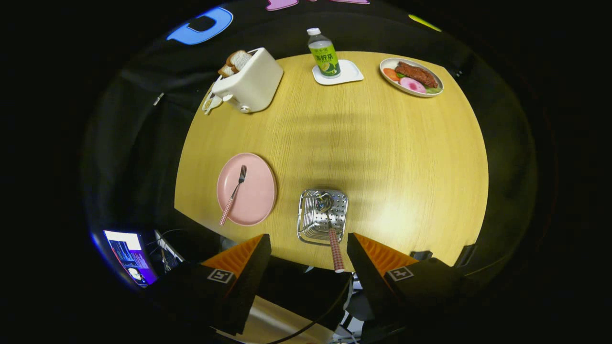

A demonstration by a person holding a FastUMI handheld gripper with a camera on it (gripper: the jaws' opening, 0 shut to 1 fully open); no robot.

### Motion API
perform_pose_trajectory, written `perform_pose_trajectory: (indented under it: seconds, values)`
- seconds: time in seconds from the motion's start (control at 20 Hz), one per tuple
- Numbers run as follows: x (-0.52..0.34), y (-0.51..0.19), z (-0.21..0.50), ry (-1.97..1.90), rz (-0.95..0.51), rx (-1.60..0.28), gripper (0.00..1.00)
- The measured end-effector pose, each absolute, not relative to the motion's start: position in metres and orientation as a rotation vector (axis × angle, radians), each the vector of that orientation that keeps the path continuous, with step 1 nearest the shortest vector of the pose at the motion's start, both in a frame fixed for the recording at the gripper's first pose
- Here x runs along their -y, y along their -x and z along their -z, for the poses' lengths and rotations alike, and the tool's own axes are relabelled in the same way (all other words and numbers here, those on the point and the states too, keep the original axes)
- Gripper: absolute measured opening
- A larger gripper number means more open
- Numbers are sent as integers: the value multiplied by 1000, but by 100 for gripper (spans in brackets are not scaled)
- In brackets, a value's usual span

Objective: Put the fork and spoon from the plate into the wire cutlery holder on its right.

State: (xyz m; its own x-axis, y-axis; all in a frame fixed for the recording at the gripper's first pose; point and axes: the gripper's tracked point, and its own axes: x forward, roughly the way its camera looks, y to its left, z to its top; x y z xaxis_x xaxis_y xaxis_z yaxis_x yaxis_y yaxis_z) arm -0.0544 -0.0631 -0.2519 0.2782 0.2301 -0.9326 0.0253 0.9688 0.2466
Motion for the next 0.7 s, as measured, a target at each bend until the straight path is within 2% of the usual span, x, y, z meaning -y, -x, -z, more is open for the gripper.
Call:
perform_pose_trajectory:
  seconds: [0.3,0.7]
  values:
    - [28,33,242,-325,-35,-1016,100]
    - [-60,24,249,-340,-80,-962,100]
